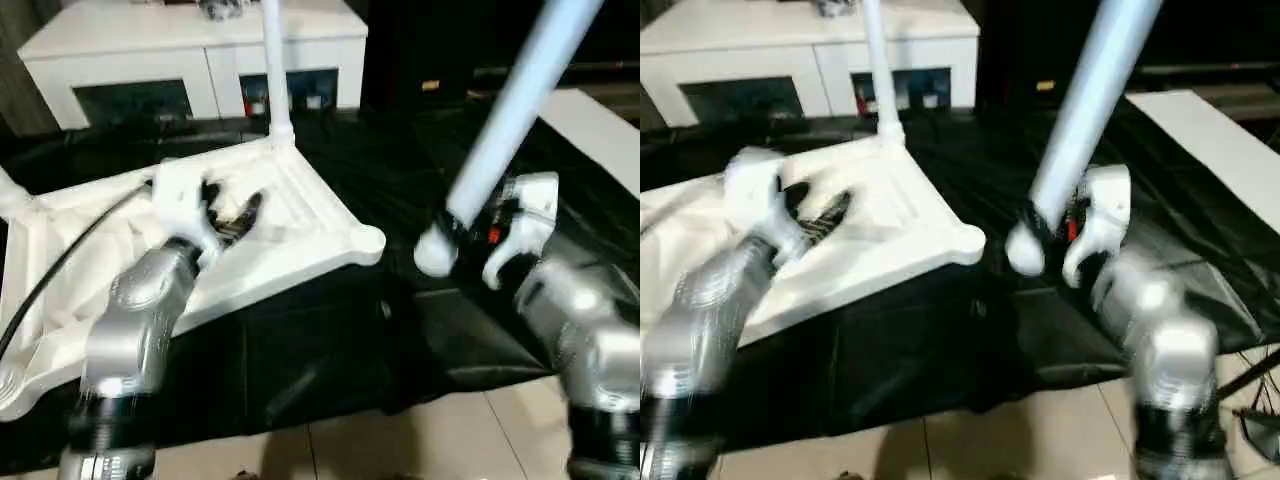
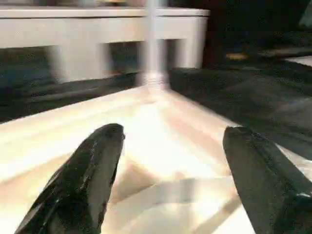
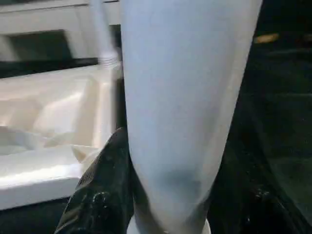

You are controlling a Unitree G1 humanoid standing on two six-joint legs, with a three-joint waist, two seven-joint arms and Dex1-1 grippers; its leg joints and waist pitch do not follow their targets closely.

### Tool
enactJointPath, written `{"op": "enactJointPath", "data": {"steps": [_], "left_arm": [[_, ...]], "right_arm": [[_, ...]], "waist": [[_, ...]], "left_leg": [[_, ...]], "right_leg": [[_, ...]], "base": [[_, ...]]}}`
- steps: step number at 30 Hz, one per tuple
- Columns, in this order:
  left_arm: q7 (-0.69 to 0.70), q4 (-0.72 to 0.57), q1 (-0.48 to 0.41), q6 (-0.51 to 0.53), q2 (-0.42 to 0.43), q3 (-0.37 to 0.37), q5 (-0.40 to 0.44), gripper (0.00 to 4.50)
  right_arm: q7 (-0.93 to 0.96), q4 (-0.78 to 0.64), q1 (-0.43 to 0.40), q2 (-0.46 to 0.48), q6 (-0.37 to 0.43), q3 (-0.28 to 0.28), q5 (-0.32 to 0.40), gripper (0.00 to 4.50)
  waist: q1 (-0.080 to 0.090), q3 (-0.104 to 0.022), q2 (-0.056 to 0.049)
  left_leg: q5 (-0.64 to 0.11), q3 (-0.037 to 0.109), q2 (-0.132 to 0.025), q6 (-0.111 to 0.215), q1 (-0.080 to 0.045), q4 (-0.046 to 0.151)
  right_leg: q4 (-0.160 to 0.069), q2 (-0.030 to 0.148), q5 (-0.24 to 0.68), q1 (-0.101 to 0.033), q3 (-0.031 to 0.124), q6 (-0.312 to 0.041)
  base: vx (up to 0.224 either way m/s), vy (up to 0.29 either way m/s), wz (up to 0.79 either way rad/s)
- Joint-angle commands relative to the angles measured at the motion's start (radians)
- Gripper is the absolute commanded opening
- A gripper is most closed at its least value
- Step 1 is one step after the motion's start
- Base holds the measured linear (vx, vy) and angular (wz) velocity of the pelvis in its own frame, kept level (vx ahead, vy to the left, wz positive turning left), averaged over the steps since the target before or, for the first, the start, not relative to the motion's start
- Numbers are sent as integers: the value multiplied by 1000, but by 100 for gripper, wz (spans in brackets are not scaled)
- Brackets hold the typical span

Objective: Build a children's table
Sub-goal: Insert table leg to table base

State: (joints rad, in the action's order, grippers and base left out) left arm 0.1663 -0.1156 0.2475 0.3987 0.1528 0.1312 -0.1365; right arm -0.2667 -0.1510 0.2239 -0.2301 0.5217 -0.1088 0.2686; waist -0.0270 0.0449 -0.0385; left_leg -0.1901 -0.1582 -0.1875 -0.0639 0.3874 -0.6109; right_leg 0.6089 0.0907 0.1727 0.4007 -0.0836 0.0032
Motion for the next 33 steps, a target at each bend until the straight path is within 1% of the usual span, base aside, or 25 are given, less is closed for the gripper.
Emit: {"op": "enactJointPath", "data": {"steps": [1,4,6,7,8,9,10,11,12,15,16,17,18,19,20,22,24,25,27,28,29,30,31,32,33], "left_arm": [[-70,-43,-13,-5,-20,-13,39,371],[-128,-36,-1,-23,-43,-37,74,371],[-174,-16,10,-44,-61,-57,111,371],[-182,-10,10,-56,-60,-66,127,371],[-195,0,12,-55,-75,-59,125,371],[-196,1,13,-49,-80,-57,122,371],[-195,5,17,-53,-93,-50,114,371],[-186,4,19,-56,-96,-49,106,371],[-166,1,22,-56,-91,-56,102,371],[-159,14,27,-78,-92,-53,86,371],[-157,18,29,-75,-94,-51,80,371],[-151,31,25,-93,-81,-59,93,371],[-149,33,23,-93,-80,-60,94,371],[-148,34,23,-94,-80,-60,94,371],[-154,33,15,-97,-86,-56,97,371],[-153,32,8,-95,-88,-54,101,371],[-156,36,6,-101,-81,-60,106,371],[-155,39,6,-103,-78,-60,104,371],[-155,42,8,-103,-76,-59,100,371],[-154,42,7,-104,-73,-59,100,371],[-151,41,6,-105,-72,-59,100,371],[-150,41,6,-105,-71,-60,101,371],[-147,41,5,-106,-70,-61,101,371],[-143,40,5,-106,-69,-61,101,371],[-141,41,5,-108,-68,-63,101,371]], "right_arm": [[48,-36,-9,25,-23,44,-24,183],[65,-24,-19,35,-50,76,-64,183],[89,-2,-17,49,-67,79,-92,183],[95,3,-17,46,-77,85,-106,183],[108,10,-11,53,-86,81,-112,183],[114,10,-7,52,-87,83,-120,183],[121,11,2,46,-94,94,-144,183],[110,9,3,42,-97,101,-144,183],[82,3,-3,31,-126,115,-147,183],[66,-1,-9,31,-100,124,-116,183],[59,-2,-10,31,-100,128,-118,183],[53,1,-13,35,-105,132,-124,183],[53,1,-13,40,-102,130,-120,183],[53,1,-13,43,-100,129,-117,183],[45,1,-9,52,-100,131,-105,183],[36,4,-5,51,-103,141,-109,183],[31,12,-3,51,-111,140,-105,183],[30,19,-1,52,-114,140,-104,183],[25,27,3,53,-116,142,-103,183],[21,28,3,54,-117,144,-103,183],[19,27,2,55,-118,146,-103,183],[19,26,2,56,-118,147,-103,183],[18,26,1,58,-118,147,-103,183],[17,26,1,60,-117,147,-103,183],[17,26,0,62,-118,147,-103,183]], "waist": [[8,-52,-11],[53,-52,-49],[48,-41,-36],[34,-38,-21],[46,-45,0],[38,-36,20],[8,-24,51],[-12,-33,59],[-24,-42,62],[-38,-64,29],[-26,-71,10],[-16,-73,8],[-15,-68,12],[-27,-49,34],[-46,-20,65],[-57,-18,64],[-65,-21,54],[-58,-12,51],[-29,-21,11],[-26,-18,0],[-14,-15,14],[0,-27,23],[5,-34,55],[-43,-33,47],[-61,-44,67]], "left_leg": [[-322,81,-45,45,23,115],[-454,240,-118,112,-28,165],[-477,271,-85,136,-11,180],[-497,260,-36,111,12,174],[-452,206,-42,63,-37,120],[-431,157,18,43,-49,39],[-341,7,114,93,-57,-224],[-287,15,93,140,47,-197],[-262,25,92,149,54,-176],[-48,61,54,250,-31,-27],[37,125,-59,317,-59,10],[35,170,-178,373,-102,35],[-13,179,-196,370,-104,47],[-181,113,-107,256,-93,21],[-245,11,76,158,-64,-78],[-204,1,97,145,-67,-94],[-221,14,89,157,-85,-40],[-266,35,50,163,-126,10],[-462,128,-130,187,-218,131],[-683,156,-222,164,-216,201],[-699,103,-175,181,-227,200],[-646,79,-128,189,-241,168],[-563,5,11,194,-188,105],[-324,5,70,189,-87,-44],[-237,23,60,178,-53,-98]], "right_leg": [[-56,27,214,-74,-23,-164],[35,-15,169,-43,-38,-227],[62,-18,214,-39,-10,-273],[38,-12,245,-51,4,-328],[-34,-5,331,-24,25,-371],[-100,7,412,-5,13,-417],[-183,35,646,22,20,-437],[-124,64,650,-99,109,-330],[-112,73,586,-124,132,-274],[-122,9,310,-92,123,82],[-90,14,185,-61,73,153],[-30,75,179,-20,75,113],[3,101,184,-14,97,81],[-48,117,299,-16,143,8],[-146,75,810,-61,155,105],[-172,38,1092,-70,157,189],[-171,8,948,-98,133,202],[-165,-25,858,-85,95,185],[-70,-3,606,-54,24,88],[108,16,275,-20,10,-8],[124,21,109,29,21,-72],[84,33,81,29,34,-93],[-20,37,204,-51,80,-108],[-122,169,515,-173,202,-225],[-139,190,587,-203,234,-284]], "base": [[-11,-27,30],[20,-75,55],[-20,-155,58],[-15,-218,71],[-14,-270,61],[-14,-270,61],[-23,-260,26],[29,-206,6],[29,-206,6],[-39,-220,37],[-49,-180,23],[-23,-150,12],[-23,-150,12],[-4,-145,25],[-7,-134,26],[-13,-121,18],[-7,-62,3],[0,0,0],[0,0,0],[0,0,0],[97,-40,23],[97,-40,23],[143,-53,9],[128,-35,5],[128,-35,5]]}}
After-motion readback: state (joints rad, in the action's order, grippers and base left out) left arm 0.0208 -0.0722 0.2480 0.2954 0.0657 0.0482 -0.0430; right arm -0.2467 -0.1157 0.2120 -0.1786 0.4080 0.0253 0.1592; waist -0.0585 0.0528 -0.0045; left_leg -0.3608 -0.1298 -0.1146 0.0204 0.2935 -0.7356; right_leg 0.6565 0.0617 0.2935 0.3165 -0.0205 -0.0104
